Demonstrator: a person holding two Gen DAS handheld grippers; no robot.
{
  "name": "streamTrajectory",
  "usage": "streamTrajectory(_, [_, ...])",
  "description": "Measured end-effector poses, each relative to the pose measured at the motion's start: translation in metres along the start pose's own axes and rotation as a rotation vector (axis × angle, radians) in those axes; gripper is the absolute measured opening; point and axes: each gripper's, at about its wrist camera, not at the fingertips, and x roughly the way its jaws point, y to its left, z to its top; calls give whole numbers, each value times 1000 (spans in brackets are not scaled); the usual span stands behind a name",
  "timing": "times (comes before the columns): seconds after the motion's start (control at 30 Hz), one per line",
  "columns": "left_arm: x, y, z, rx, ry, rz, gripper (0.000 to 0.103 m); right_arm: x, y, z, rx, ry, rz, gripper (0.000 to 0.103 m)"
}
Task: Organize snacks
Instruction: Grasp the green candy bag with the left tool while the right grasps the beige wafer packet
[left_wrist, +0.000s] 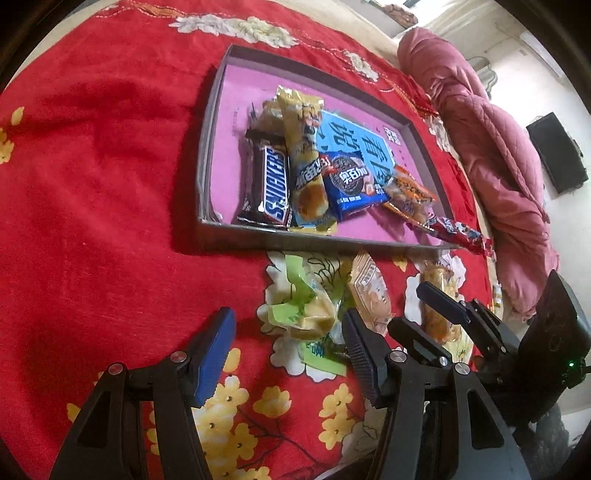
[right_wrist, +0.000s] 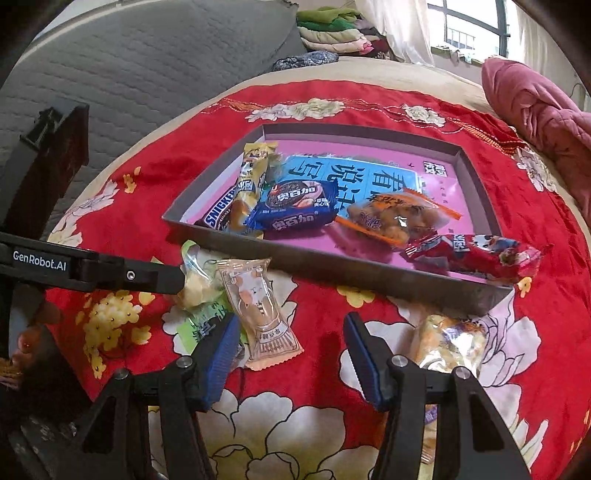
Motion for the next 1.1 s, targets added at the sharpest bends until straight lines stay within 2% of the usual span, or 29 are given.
streamTrajectory(0.23, [7, 1, -1, 2, 13, -10, 61, 10, 7, 1, -63, 12, 16, 43])
streamTrajectory(0.5, [11, 3, -1, -1, 19, -20, 61, 25, 14, 1, -92, 41, 37, 41])
streamTrajectory(0.57, [12, 3, 0, 5, 18, -18, 61, 27, 15, 2, -97, 40, 39, 32])
streamTrajectory(0.67, [13, 1, -1, 12, 12, -16, 61, 30, 14, 1, -87, 45, 52, 25])
streamTrajectory(1.0, [19, -6, 0, 34, -7, -27, 61, 24, -5, -4, 6, 37, 39, 20])
streamTrajectory(1.07, [20, -7, 0, 36, -9, -30, 57, 22, -10, -5, 29, 36, 43, 20])
streamTrajectory(1.1, [21, -8, 1, 37, -12, -30, 48, 22, -11, -5, 36, 35, 46, 20])
